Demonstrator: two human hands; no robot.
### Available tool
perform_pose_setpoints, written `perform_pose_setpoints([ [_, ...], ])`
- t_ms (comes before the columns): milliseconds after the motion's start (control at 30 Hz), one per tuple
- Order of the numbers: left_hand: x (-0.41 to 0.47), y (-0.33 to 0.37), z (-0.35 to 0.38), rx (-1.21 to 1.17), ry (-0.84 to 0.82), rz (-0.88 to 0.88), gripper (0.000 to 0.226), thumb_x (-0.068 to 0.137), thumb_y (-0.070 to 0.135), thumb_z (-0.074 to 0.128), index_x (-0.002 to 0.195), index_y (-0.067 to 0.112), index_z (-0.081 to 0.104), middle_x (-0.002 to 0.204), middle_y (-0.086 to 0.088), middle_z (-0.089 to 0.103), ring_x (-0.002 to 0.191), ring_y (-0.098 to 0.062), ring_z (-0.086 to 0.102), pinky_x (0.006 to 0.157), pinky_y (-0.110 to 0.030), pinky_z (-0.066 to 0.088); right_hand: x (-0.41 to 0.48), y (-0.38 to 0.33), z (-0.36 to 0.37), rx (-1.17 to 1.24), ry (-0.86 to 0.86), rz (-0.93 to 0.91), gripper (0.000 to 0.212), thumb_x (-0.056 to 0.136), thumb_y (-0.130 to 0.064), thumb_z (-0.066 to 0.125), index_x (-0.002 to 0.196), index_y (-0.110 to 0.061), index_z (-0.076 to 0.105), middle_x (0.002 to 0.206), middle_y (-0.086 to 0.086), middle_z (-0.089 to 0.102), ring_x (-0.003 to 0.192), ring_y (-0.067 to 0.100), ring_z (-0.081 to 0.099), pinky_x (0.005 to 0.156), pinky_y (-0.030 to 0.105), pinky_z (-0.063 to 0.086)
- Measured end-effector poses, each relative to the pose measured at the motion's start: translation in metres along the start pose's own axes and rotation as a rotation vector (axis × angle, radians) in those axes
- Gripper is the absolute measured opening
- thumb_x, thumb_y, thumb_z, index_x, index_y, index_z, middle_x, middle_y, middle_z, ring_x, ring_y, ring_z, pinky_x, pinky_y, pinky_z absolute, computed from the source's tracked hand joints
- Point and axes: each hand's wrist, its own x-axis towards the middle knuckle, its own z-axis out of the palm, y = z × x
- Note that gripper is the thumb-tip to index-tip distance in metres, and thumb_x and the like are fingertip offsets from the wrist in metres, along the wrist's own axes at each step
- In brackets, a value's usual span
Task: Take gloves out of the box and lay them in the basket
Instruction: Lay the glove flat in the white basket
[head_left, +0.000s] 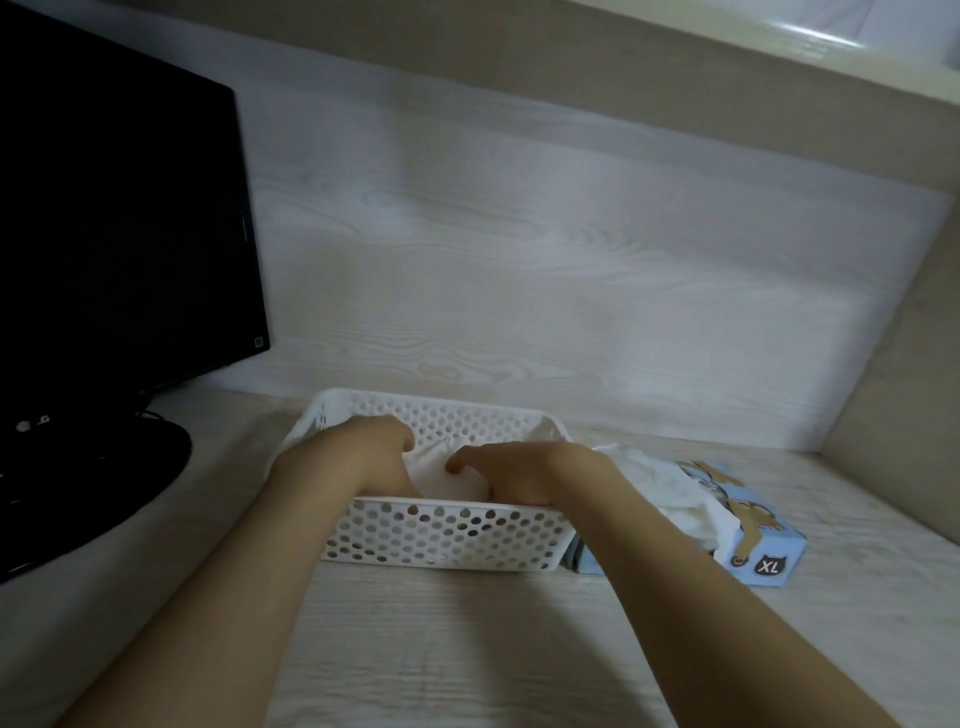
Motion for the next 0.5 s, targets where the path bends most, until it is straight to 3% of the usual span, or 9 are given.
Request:
perform_pose_setpoints([
  [67,-0.006,0.002,-0.001,0.007,0.185,-0.027,0.063,0.082,0.058,0.08,0.134,0.026,0.063,0.136,0.0,0.063,0.118,-0.022,0.063,0.097,-0.037,0.055,-0.016,-0.011,-0.005,0.051,0.151,0.034,0.062,0.103,-0.032,0.062,0.16,-0.025,0.04,0.158,0.007,0.048,0.144,0.03,0.048,0.115,0.039,0.04],
  [100,-0.009,0.005,-0.001,-0.008,0.293,-0.022,0.049,0.085,0.058,0.076,0.122,0.026,0.067,0.125,0.001,0.065,0.11,-0.023,0.065,0.091,-0.036,0.055,-0.023,-0.011,-0.006,0.078,0.172,0.029,0.062,0.104,-0.025,0.062,0.162,-0.026,0.037,0.16,0.005,0.045,0.145,0.029,0.046,0.114,0.039,0.039],
  [200,-0.015,0.02,0.0,-0.089,0.571,0.055,0.016,0.097,0.044,0.063,0.097,0.03,0.07,0.104,0.003,0.069,0.091,-0.024,0.066,0.078,-0.037,0.056,-0.034,-0.009,-0.005,0.115,0.255,0.023,0.063,0.1,-0.045,0.068,0.157,-0.029,0.046,0.153,0.003,0.053,0.139,0.026,0.052,0.113,0.04,0.042],
  [300,-0.02,0.04,0.006,-0.102,0.703,0.139,0.015,0.099,0.034,0.056,0.093,0.029,0.069,0.09,0.004,0.069,0.08,-0.022,0.064,0.072,-0.039,0.058,-0.037,-0.011,0.004,0.153,0.533,0.052,0.049,0.096,-0.05,0.069,0.14,-0.028,0.064,0.127,0.003,0.07,0.116,0.024,0.065,0.098,0.04,0.055],
  [367,-0.022,0.05,0.013,-0.11,0.768,0.204,0.013,0.099,0.036,0.056,0.094,0.029,0.066,0.085,0.006,0.069,0.076,-0.02,0.064,0.069,-0.038,0.058,-0.038,-0.007,0.01,0.205,0.786,0.062,0.03,0.098,-0.04,0.064,0.124,-0.029,0.071,0.107,0.003,0.074,0.095,0.023,0.07,0.081,0.039,0.06],
  [433,-0.024,0.057,0.022,-0.092,0.822,0.271,0.014,0.099,0.036,0.054,0.093,0.027,0.063,0.079,0.007,0.067,0.07,-0.019,0.063,0.065,-0.037,0.056,-0.042,0.0,0.015,0.288,0.984,0.066,0.024,0.096,-0.025,0.058,0.115,-0.026,0.074,0.09,0.003,0.073,0.081,0.024,0.068,0.067,0.034,0.056],
  [500,-0.026,0.063,0.031,-0.036,0.87,0.347,0.017,0.1,0.034,0.049,0.09,0.025,0.058,0.074,0.008,0.064,0.064,-0.019,0.059,0.06,-0.034,0.05,-0.049,0.009,0.02,0.313,1.145,0.048,0.026,0.092,-0.013,0.057,0.111,-0.02,0.073,0.077,0.0,0.069,0.073,0.023,0.064,0.066,0.036,0.053],
])
